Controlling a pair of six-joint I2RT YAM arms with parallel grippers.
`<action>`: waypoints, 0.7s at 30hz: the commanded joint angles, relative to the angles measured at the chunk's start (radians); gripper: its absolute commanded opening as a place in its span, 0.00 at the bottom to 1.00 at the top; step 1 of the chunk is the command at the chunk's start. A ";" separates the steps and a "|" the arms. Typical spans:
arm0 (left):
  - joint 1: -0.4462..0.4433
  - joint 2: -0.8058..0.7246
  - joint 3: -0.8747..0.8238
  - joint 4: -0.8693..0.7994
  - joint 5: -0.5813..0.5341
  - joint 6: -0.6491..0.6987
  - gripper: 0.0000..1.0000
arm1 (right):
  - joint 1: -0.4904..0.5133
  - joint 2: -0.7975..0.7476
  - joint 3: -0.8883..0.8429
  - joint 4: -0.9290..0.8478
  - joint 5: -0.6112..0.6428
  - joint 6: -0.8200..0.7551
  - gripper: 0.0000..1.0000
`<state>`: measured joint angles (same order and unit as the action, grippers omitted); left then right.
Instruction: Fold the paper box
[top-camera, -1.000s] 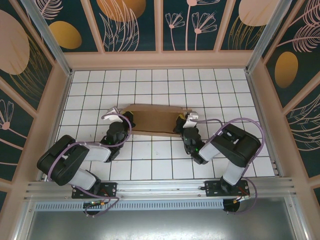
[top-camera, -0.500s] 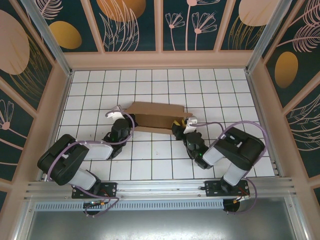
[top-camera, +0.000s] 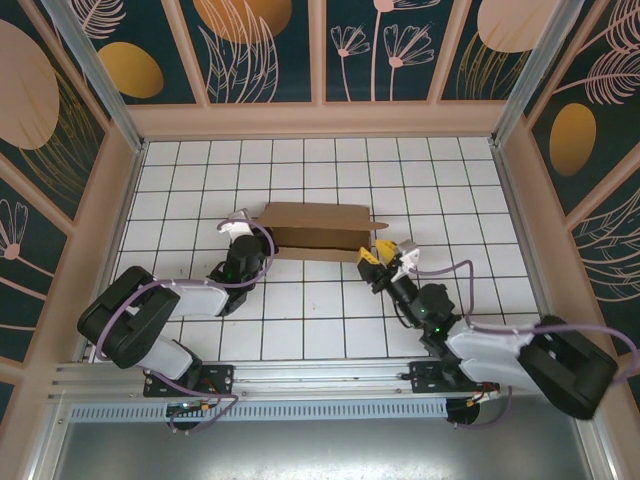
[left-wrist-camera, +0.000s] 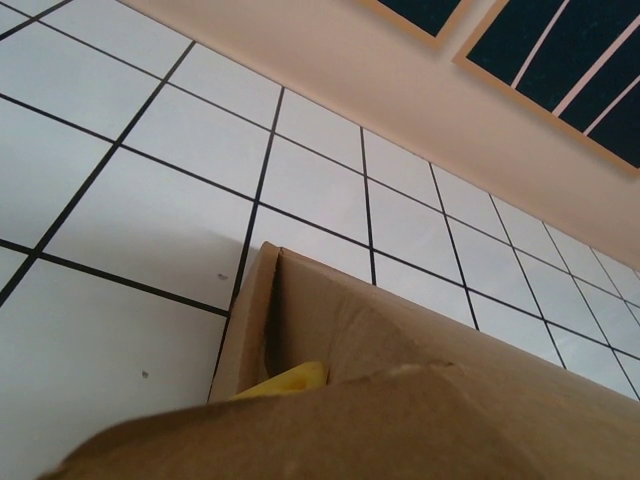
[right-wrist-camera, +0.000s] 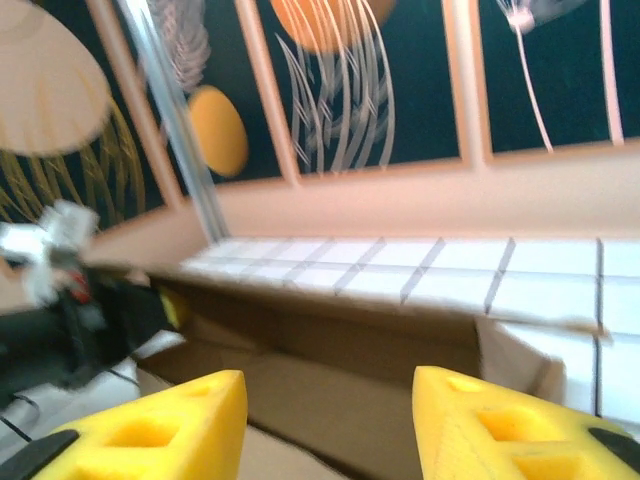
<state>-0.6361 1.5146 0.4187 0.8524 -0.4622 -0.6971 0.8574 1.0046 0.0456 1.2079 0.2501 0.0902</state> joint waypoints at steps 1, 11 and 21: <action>-0.027 0.057 -0.023 -0.184 0.058 0.063 0.00 | -0.005 -0.168 0.062 -0.199 0.001 -0.033 0.42; -0.041 0.134 0.004 -0.082 0.090 0.228 0.00 | -0.169 -0.098 0.488 -0.778 0.012 0.147 0.12; -0.048 0.117 0.002 -0.106 0.121 0.318 0.06 | -0.283 0.366 0.878 -1.191 -0.151 0.218 0.08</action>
<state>-0.6708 1.6016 0.4297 0.9417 -0.4061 -0.4187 0.5774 1.2808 0.8703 0.1932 0.1421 0.2806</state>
